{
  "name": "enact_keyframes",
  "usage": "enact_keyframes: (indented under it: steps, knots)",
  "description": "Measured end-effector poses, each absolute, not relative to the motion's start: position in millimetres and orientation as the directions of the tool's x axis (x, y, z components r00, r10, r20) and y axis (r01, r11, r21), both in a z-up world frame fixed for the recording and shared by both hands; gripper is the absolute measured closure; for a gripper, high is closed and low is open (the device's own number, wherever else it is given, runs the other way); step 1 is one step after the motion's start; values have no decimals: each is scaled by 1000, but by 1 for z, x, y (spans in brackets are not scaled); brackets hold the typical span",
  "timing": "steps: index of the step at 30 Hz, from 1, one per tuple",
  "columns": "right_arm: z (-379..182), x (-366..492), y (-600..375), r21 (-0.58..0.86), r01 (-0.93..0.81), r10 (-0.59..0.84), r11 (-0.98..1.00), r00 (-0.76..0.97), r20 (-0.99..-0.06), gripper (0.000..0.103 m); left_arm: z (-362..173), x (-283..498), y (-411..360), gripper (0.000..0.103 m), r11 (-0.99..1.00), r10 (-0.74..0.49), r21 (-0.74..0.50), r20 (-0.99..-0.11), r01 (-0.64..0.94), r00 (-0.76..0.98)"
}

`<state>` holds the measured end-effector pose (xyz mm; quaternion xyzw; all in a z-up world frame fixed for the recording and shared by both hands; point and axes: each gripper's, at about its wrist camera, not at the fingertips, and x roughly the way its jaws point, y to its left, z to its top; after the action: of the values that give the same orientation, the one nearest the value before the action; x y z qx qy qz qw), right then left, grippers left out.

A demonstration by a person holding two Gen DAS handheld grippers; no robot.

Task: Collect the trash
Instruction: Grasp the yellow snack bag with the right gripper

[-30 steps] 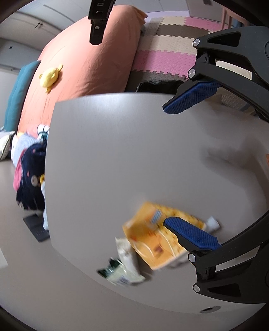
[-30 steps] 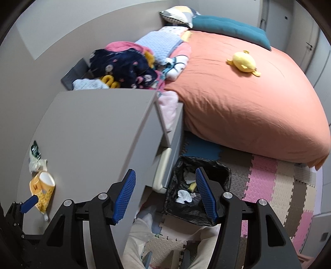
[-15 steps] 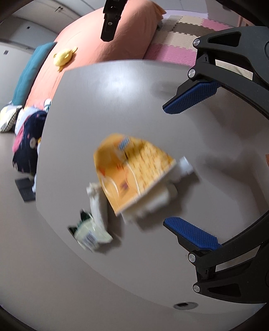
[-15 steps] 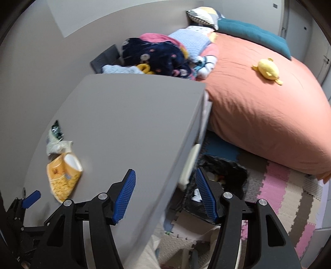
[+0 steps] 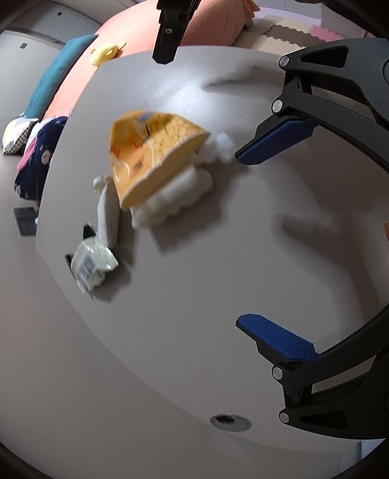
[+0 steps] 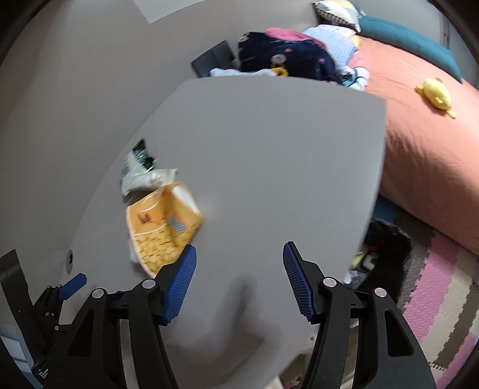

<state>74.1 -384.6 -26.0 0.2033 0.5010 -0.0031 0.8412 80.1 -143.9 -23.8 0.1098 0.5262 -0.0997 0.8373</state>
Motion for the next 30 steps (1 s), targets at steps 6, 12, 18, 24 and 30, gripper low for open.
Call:
enact_keyframes:
  steps: [6,12,18,24,30]
  knots:
    - [-39,79,-359,432,198,292,880,491,-821,42,-27,77,-119,7,961,-11,108,-904,254,427]
    - [-49,83,-340,541,214,381,814,506,-774,42,-27,75,-99,6,968,3,111,-902,224,431]
    - [-60,86,-333,631,257,441,732,527,-726,42,-25,74,-92,6,969,6,114,-898,219,439]
    - [-76,88,-336,707,312,482,635,554,-678,42,-26,73,-86,7,970,10,113,-902,214,431]
    - [-85,93,-342,780,323,514,536,609,-605,49,-32,76,-86,7,969,13,115,-907,218,420]
